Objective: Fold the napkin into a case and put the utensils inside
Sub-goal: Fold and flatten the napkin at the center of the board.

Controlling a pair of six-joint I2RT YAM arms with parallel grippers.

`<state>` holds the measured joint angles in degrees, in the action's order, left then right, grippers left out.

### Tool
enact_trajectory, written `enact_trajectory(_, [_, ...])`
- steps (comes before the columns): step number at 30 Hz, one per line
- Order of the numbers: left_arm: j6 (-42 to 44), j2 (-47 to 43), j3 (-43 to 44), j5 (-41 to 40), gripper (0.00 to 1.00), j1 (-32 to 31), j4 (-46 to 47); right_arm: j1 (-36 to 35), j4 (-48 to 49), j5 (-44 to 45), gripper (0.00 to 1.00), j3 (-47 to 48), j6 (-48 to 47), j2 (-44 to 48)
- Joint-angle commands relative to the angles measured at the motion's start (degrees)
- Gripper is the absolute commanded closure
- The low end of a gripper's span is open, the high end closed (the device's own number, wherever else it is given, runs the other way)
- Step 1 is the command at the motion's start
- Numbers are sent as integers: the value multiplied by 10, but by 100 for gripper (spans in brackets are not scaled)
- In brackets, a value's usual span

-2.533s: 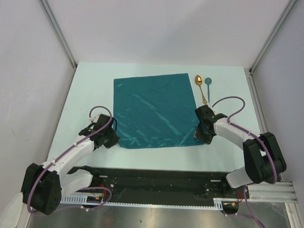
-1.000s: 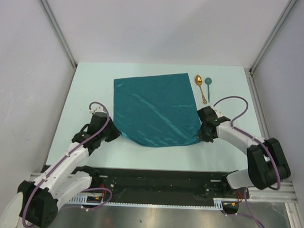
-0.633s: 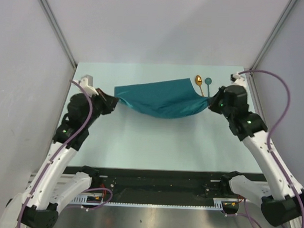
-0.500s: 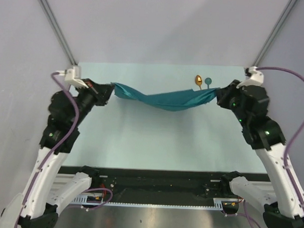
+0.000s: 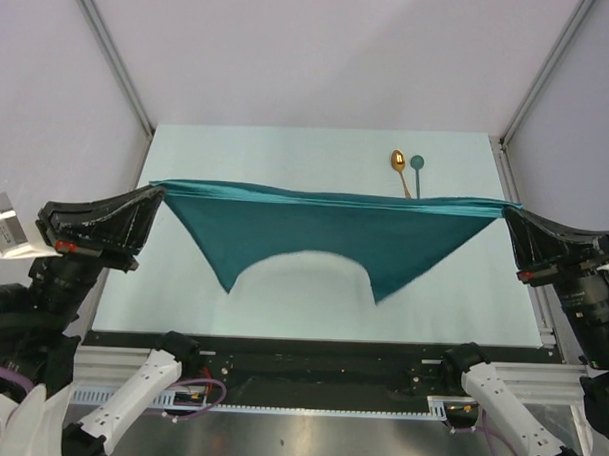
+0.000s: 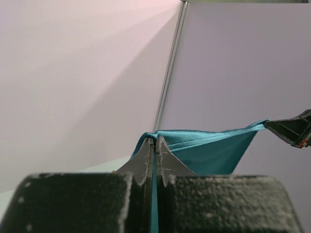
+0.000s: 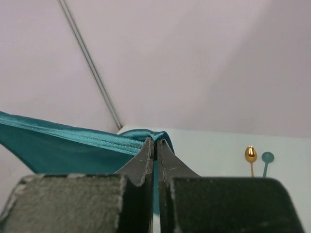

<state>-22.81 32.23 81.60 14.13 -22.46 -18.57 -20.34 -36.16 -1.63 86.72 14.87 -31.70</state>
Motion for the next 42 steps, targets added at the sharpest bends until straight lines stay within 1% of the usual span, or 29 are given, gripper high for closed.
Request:
enact_trajectory(1, [7, 18, -27, -38, 100, -3, -24, 6, -9, -4, 100, -39, -5, -31])
enact_trajectory(4, [1, 40, -57, -121, 100, -4, -24, 7, -9, 57, 100, -61, 2, -72])
enact_trajectory(5, [1, 51, -63, -139, 100, -3, -26, 7, -8, 76, 100, -64, 6, -113])
enact_trajectory(6, [-5, 78, -67, -201, 100, -4, -30, 7, -4, 107, 100, -67, 11, -136])
enact_trajectory(7, [-7, 99, -71, -217, 100, -3, -32, 8, 5, 116, 100, -70, 11, -160])
enact_trajectory(8, [-4, 117, -75, -227, 100, 0, -27, 13, 11, 125, 100, -73, 13, -211])
enact_trajectory(9, [-9, 159, -82, -239, 100, 5, -22, 20, 23, 127, 100, -80, 17, -231])
enact_trajectory(10, [-16, 181, -97, -244, 100, 14, -17, 28, 59, 119, 100, -93, 21, -254])
enact_trajectory(11, [-22, 203, -107, -230, 100, 29, -2, 51, 71, 97, 100, -94, 26, -299])
enact_trajectory(12, [-52, 255, -113, -223, 100, 63, -1, 61, 83, 81, 100, -96, 35, -326])
enact_trajectory(13, [-65, 278, -121, -206, 100, 79, 1, 69, 113, 68, 100, -100, 38, -352])
enact_trajectory(14, [-71, 307, -126, -201, 100, 104, 21, 75, 119, 74, 100, -94, 40, -406])
enact_trajectory(15, [-87, 331, -130, -201, 100, 116, 25, 75, 143, 80, 100, -95, 36, -430])
enact_trajectory(16, [-95, 386, -124, -191, 100, 127, 25, 75, 151, 81, 100, -96, 35, -454])
enact_trajectory(17, [-99, 410, -122, -185, 100, 141, 35, 75, 165, 79, 100, -99, 33, -480])
enact_trajectory(18, [-88, 432, -121, -179, 100, 144, 53, 75, 192, 73, 100, -98, 30, -521])
enact_trajectory(19, [-84, 479, -119, -179, 100, 146, 78, 76, 198, 73, 100, -93, 29, -545])
enact_trajectory(21, [-73, 526, -105, -169, 100, 150, 106, 76, 234, 73, 100, -80, 25, -603])
enact_trajectory(22, [-74, 568, -95, -164, 100, 151, 113, 77, 239, 76, 100, -72, 21, -622])
enact_trajectory(26, [-84, 659, -48, -126, 100, 156, 119, 86, 243, 50, 100, -9, 11, -717])
enact_trajectory(28, [-88, 682, -35, -114, 100, 158, 124, 87, 239, 48, 100, 15, 16, -752])
enact_trajectory(32, [-86, 712, -23, -115, 100, 160, 117, 88, 233, 30, 100, 35, 14, -779])
enact_trajectory(33, [-84, 712, -21, -121, 100, 160, 112, 88, 215, 29, 100, 41, 12, -782])
enact_trajectory(36, [-88, 699, -10, -139, 100, 165, 52, 88, 172, 25, 100, 36, 27, -762])
enact_trajectory(38, [-88, 686, -9, -140, 100, 165, -14, 86, 145, 22, 100, 8, 45, -725])
enact_trajectory(39, [-87, 668, -15, -161, 100, 165, -38, 85, 122, 4, 100, -11, 57, -709])
enact_trajectory(40, [-85, 656, -24, -162, 100, 165, -74, 82, 117, 1, 100, -33, 62, -686])
enact_trajectory(41, [-82, 645, -36, -162, 100, 165, -88, 76, 113, 0, 100, -77, 67, -667])
enact_trajectory(42, [-79, 630, -69, -163, 100, 165, -97, 74, 98, -3, 100, -95, 70, -631])
